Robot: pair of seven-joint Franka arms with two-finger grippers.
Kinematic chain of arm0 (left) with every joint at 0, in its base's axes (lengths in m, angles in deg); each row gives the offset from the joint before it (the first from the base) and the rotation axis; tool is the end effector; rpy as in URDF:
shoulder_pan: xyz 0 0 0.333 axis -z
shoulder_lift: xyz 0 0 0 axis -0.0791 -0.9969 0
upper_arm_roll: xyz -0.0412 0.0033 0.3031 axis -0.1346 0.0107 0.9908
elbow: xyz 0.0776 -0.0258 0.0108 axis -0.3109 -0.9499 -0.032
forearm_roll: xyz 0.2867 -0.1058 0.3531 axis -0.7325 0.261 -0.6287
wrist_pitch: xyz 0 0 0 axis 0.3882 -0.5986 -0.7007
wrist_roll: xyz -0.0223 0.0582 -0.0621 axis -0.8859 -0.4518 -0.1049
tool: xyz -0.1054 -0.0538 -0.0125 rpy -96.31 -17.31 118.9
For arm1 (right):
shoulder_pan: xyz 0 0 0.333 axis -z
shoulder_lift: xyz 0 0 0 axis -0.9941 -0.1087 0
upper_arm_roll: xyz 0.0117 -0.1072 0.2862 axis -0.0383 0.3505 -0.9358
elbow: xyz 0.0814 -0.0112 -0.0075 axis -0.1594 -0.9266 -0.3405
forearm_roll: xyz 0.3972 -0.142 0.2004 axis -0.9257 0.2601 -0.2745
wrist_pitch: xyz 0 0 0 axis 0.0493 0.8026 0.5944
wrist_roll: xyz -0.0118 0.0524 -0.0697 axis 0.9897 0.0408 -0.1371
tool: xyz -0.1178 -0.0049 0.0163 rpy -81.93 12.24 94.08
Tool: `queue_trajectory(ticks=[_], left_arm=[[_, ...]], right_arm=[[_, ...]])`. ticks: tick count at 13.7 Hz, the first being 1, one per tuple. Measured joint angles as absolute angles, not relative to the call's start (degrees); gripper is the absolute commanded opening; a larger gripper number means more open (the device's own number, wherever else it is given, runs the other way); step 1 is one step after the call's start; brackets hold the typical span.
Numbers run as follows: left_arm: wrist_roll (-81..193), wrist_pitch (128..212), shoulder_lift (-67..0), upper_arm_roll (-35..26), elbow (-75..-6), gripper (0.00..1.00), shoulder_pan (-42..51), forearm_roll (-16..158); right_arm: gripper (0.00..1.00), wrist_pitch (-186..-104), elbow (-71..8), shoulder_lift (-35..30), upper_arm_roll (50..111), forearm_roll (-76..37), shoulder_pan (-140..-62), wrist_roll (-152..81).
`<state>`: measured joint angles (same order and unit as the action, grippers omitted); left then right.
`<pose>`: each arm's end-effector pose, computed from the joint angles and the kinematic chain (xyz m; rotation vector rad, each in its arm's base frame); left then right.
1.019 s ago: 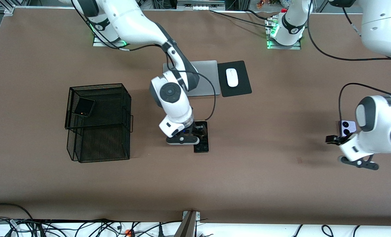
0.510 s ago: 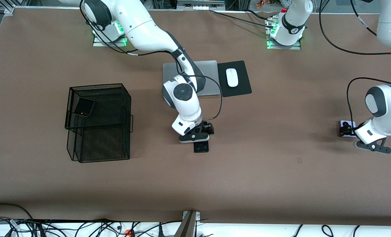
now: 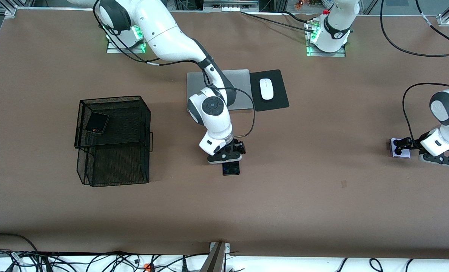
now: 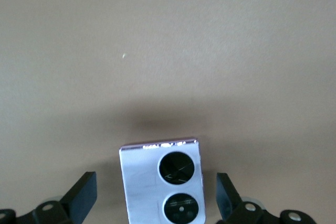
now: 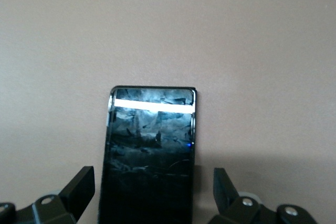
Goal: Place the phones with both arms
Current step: 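Grasp the tall phone with the right gripper while the left grasps the white phone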
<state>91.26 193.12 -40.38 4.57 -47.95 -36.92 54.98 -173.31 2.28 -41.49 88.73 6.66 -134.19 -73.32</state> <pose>0.6317 0.2730 0.1393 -3.1277 0.2519 -0.0339 0.6413 0.5524 0.1156 -2.9776 -0.1421 -0.4333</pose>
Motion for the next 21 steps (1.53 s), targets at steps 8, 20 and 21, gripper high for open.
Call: queue_trajectory(ticks=[8,20,21], left_arm=[[89.9,200.4,-40.5,3.5,-53.3,1.00,-38.3,55.1],[85.5,204.2,-42.0,3.5,-53.8,1.00,-38.5,55.1],[85.4,204.3,-42.0,3.5,-53.8,1.00,-38.5,55.1]], right_arm=[[1.00,-173.5,2.3,-42.0,88.7,6.7,-135.0,-73.3],[0.18,-173.5,2.0,-42.0,88.8,9.2,-135.6,-73.4],[0.15,-173.5,2.0,-42.0,88.8,9.4,-135.7,-73.4]])
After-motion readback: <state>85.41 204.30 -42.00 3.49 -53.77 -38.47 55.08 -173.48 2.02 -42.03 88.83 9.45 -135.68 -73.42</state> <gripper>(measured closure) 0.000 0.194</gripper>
